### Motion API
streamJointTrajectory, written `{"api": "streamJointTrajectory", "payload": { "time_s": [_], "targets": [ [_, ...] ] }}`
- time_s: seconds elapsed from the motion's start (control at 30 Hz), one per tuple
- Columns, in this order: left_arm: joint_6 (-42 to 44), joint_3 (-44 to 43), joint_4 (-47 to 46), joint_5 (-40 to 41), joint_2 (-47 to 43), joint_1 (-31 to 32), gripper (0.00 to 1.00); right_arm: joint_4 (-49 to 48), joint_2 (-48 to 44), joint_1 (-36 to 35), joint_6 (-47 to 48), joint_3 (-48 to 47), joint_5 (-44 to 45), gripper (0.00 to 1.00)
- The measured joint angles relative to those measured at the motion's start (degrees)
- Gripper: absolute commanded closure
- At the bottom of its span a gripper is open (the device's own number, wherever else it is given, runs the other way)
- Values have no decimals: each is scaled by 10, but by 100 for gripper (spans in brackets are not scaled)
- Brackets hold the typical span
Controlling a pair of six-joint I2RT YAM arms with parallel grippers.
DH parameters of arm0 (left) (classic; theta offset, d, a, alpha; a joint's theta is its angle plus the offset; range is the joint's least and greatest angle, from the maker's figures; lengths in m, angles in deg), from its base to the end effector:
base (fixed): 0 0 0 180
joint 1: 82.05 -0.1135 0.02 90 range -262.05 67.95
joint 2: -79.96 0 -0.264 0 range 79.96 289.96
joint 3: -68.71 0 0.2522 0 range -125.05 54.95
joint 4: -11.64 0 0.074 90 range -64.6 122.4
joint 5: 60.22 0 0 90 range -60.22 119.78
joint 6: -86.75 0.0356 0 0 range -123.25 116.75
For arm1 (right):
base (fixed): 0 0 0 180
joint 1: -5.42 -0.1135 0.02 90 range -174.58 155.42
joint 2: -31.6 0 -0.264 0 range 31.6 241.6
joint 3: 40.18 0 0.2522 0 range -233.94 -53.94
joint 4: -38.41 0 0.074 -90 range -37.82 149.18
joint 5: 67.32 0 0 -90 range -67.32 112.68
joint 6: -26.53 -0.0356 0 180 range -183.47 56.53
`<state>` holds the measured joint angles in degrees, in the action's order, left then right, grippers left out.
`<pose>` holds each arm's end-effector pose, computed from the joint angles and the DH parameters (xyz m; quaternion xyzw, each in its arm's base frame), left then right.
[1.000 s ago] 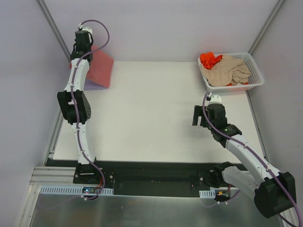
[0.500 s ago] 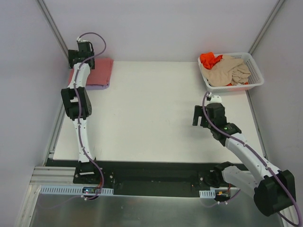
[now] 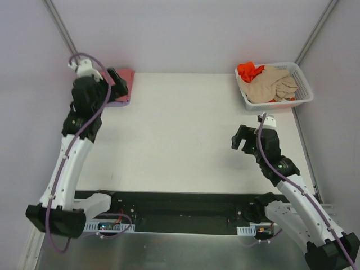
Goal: Fold and stack the t-shirts
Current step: Put the neatly folded tshirt into the corner of the board with the left arm
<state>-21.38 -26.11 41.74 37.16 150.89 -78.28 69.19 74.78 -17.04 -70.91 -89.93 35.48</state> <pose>0.2727 -0.0134 0.4533 -0.1355 0.7316 -0.0795 0.6634 0.1668 0.0604 0.2784 -0.0490 0.8352 0.0488 0.5456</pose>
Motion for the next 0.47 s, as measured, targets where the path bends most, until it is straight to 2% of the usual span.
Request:
{"api": "streamJointTrajectory", "payload": {
  "time_s": [0.13,0.27,0.37,0.47],
  "targets": [
    [-64,251,-41,-9,-161,104,1,-1,-39,0,-2,24,2,4],
    [-109,473,-30,-15,-255,153,1,-3,-81,0,-4,71,11,4],
    [-120,556,0,-2,-336,159,1,-15,-107,1,-8,106,18,4],
    [-125,564,-3,25,-397,159,1,-41,-140,1,-9,150,17,4]
  ]
}}
